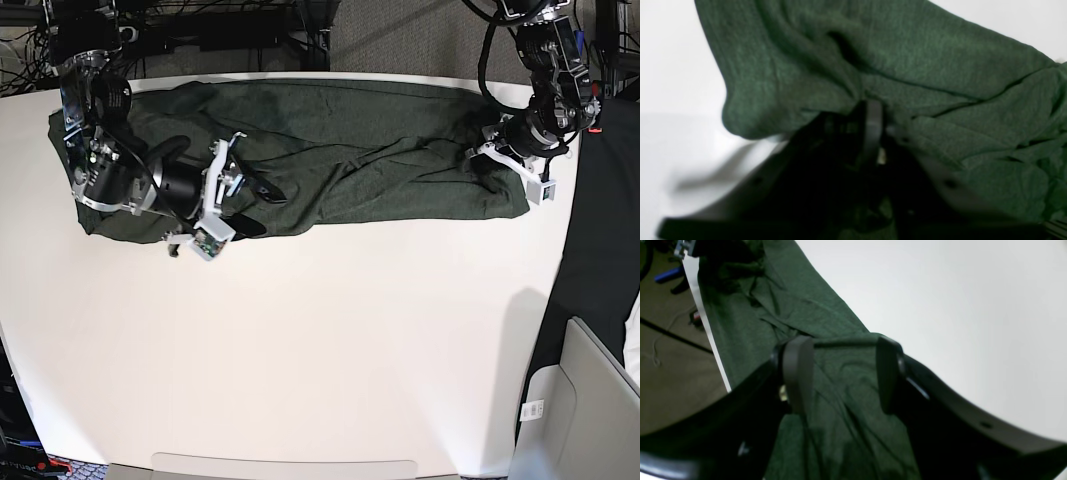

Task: Fold the T-shirt properly
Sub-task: 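Release the sleeve and pull the right gripper back toward the shirt's end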

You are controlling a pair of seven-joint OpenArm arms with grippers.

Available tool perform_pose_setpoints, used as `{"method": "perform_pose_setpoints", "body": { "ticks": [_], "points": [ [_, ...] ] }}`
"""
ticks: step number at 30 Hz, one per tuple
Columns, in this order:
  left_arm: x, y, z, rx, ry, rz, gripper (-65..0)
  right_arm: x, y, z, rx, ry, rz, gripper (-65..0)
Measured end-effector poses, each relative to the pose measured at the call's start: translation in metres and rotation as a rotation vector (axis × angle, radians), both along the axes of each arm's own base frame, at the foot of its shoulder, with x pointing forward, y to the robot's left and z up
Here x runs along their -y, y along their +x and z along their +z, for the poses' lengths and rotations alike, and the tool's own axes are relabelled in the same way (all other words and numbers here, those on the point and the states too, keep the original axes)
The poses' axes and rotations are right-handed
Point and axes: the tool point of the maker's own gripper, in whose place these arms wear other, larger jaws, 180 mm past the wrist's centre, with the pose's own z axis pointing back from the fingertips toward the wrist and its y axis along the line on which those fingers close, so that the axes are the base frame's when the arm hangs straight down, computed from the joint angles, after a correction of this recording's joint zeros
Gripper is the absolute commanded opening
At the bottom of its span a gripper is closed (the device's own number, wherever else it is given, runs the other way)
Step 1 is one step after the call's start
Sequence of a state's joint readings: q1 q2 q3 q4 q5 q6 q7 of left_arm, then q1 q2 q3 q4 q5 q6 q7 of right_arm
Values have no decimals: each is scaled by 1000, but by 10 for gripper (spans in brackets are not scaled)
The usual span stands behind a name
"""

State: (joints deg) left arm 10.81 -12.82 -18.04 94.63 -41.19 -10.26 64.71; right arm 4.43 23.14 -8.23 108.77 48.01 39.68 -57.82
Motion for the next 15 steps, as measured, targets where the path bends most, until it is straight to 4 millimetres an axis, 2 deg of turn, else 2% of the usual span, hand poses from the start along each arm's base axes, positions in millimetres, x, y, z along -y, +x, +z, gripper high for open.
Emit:
{"method": "perform_pose_setpoints", "body": {
  "ticks": [2,4,7,11,15],
  "points": [
    [1,1,3,6,3,-4,-650,8,0,-2,-9,-14,-15,-374],
    [3,-3,8,-9,26,-26,-650,12,2,4,-7,21,-32,-374],
    [10,0,27,38,52,-55,-650,25,4,6,-5,22,-62,-374],
    [16,16,58,139,82,-86,-650,52,6,4,-3,-17,-120,-374],
    [32,19,71,185,61,-86,-650,82,5,2,-9,-60,-182,-374]
  ]
}}
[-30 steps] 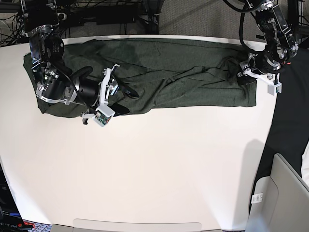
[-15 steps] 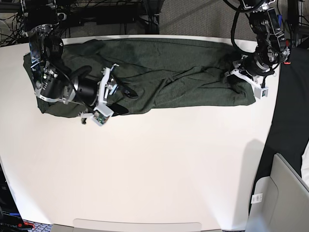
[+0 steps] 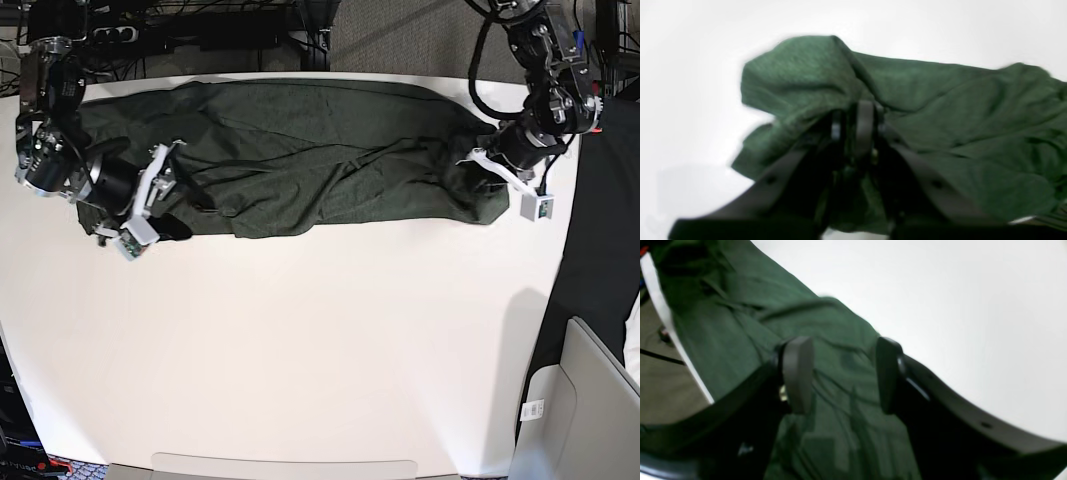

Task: Fold the T-shirt properly
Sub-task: 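Release the sleeve and pull the right gripper back toward the shirt's end, then grasp the strip's end with the left gripper and fold it toward the right gripper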

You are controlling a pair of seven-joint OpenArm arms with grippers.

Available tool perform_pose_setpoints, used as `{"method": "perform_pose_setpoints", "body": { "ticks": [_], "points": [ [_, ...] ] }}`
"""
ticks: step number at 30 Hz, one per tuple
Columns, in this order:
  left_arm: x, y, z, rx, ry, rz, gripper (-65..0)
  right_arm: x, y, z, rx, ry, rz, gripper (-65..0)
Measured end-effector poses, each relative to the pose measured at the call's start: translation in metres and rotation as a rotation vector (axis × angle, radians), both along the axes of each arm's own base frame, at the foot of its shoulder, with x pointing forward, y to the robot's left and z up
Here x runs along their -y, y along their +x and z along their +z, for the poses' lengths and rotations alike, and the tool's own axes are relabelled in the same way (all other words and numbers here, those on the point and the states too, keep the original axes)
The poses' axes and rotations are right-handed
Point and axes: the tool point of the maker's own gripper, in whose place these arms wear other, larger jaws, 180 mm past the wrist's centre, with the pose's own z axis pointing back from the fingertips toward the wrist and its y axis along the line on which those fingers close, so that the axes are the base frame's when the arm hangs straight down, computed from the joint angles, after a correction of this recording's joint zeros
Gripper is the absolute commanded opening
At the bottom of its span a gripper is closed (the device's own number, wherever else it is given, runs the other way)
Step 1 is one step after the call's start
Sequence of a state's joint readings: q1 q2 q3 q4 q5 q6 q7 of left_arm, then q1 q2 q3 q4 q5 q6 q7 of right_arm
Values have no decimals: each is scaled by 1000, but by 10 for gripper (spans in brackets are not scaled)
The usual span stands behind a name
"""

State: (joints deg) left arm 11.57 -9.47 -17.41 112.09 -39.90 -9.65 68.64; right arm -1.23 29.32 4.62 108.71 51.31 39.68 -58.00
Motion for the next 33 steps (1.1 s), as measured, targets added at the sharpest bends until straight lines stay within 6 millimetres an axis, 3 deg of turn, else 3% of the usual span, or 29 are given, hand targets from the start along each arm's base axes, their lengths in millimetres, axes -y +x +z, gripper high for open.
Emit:
{"method": "perform_pose_setpoints", "body": {
  "ticks": [4,11,15,22,33],
  "points": [
    [22,4,7,30,-38,-15,-649,25,-3,-2,-7,-27,-62,-374],
    [104,4,8,35,-145,-192,-650,76,-9,-11,-45,-55,-212,-374],
    [141,2,13,43,-224,-229,-650,91,-9,-11,-47,-52,-261,-374],
    [175,-1,26,68,-274,-293,-650,102,-9,-18,-69,-47,-296,-374],
    [222,-10,38,67,-363,-369,-634,103,-8,-23,-82,-19,-320,-374]
  ]
}}
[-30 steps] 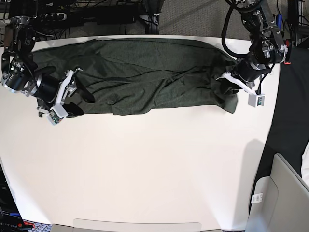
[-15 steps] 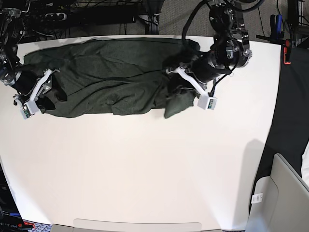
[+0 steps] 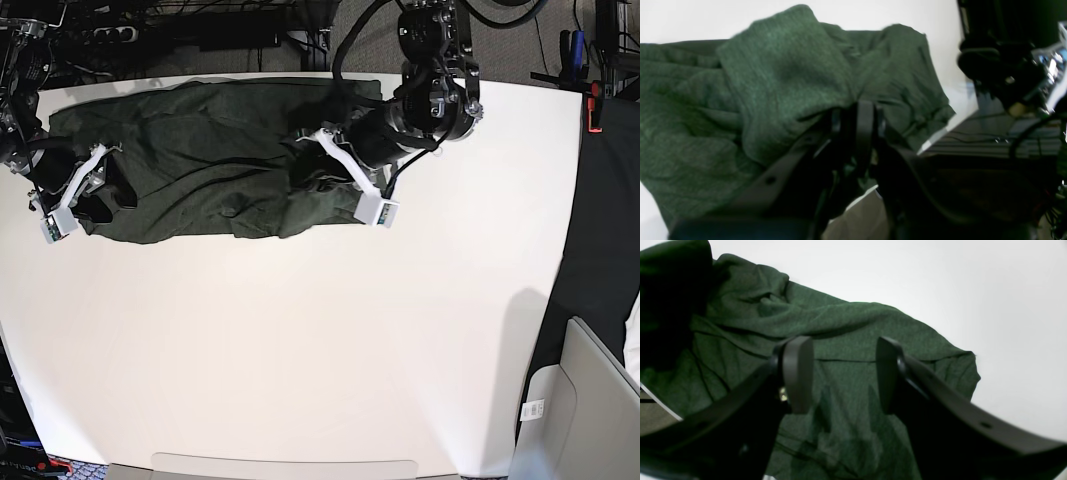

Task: Fold the T-shirt properly
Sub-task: 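Grasp the strip's end with the left gripper and fold it toward the right gripper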

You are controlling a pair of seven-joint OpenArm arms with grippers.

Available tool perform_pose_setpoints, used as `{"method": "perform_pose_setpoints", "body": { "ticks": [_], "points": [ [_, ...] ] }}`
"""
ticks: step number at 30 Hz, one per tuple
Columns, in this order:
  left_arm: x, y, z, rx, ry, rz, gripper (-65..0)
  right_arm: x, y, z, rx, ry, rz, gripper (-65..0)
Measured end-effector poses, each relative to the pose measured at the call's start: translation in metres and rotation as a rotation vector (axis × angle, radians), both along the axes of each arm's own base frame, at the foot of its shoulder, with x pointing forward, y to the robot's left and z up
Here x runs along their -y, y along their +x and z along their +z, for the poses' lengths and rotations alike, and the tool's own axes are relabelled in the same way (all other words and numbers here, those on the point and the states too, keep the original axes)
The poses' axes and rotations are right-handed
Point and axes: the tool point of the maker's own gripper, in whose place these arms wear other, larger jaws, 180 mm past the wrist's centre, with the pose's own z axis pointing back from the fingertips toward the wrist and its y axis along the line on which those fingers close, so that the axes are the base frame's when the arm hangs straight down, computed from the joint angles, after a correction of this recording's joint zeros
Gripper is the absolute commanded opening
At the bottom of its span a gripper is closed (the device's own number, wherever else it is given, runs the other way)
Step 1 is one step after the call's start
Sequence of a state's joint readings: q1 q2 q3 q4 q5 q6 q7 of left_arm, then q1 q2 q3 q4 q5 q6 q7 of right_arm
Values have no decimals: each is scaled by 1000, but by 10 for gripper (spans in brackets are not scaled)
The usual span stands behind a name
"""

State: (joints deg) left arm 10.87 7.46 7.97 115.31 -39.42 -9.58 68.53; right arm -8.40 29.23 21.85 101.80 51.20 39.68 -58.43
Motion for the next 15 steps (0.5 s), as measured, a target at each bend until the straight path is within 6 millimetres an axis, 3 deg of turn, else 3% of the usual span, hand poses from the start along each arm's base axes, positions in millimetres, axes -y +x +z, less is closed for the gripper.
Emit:
{"method": "perform_pose_setpoints", "body": {
  "ticks": [5,15],
  "points": [
    [7,-4,-6,-20,2,-24,-577,0,0,0,0,0,0,-374],
    [15,1,2,7,-3,-49,-451,-9,0,-4,2,41,-10,-374]
  ]
}}
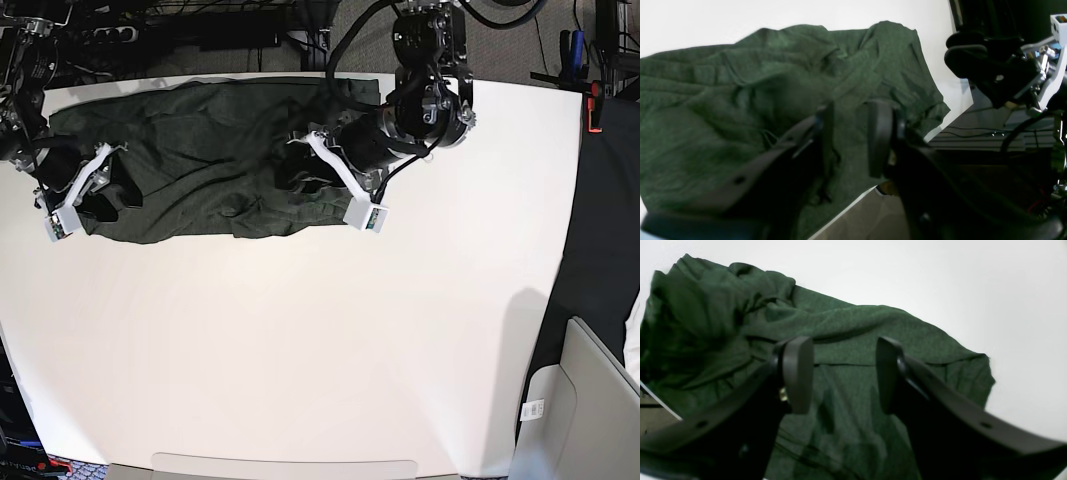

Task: Fold the T-shirt properly
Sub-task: 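Grasp the strip's end with the left gripper and fold it toward the right gripper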

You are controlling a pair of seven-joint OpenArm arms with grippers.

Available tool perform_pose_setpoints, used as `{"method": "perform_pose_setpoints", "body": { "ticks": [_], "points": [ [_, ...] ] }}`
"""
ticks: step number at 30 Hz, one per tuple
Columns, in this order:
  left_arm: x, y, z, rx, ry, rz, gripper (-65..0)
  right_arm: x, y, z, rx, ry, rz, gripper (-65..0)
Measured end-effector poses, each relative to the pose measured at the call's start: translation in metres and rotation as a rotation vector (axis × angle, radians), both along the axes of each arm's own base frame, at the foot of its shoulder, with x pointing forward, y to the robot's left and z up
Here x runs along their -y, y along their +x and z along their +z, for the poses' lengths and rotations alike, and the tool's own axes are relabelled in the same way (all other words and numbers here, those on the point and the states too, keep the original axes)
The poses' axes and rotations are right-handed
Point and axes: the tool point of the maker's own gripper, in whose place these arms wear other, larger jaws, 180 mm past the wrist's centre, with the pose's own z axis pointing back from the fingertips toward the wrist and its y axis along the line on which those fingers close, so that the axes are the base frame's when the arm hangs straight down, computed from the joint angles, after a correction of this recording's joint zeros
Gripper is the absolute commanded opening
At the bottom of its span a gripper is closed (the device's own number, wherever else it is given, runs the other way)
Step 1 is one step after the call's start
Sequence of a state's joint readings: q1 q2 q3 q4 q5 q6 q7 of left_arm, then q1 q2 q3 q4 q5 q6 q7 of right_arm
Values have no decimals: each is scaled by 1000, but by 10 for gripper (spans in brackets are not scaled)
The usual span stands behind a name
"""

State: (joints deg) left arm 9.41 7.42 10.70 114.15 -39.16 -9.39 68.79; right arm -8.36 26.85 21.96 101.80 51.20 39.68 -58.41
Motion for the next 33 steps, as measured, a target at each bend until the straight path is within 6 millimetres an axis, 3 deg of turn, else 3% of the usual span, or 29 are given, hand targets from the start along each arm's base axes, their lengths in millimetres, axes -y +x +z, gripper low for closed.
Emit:
{"method": "perform_pose_setpoints", "body": {
  "ticks": [4,7,12,17,20,29,33],
  "points": [
    [9,-3,3,7,-14,-28,-451,-4,0,-2,0,16,-3,-374],
    [-5,2,0,3,0,12,-451,-2,-1,-1,-1,10,-2,-374],
    [-81,15,-21,-6,143,143,-451,-1,-3,-4,-10,5,-2,-374],
    [-129,16,-30,-2,256,178,-451,-3,-5,-5,-15,12,-3,-374],
    [-138,15,-39,-28,272,192,-451,-3,-5,-5,-14,12,-3,-374],
    [-138,5,-75,-121,252,207,-447,-7,-4,-5,-10,32,-5,-374],
    [-127,-1,-86,-156,247,171,-447,-6,-6,-6,-15,27,-5,-374]
  ]
}}
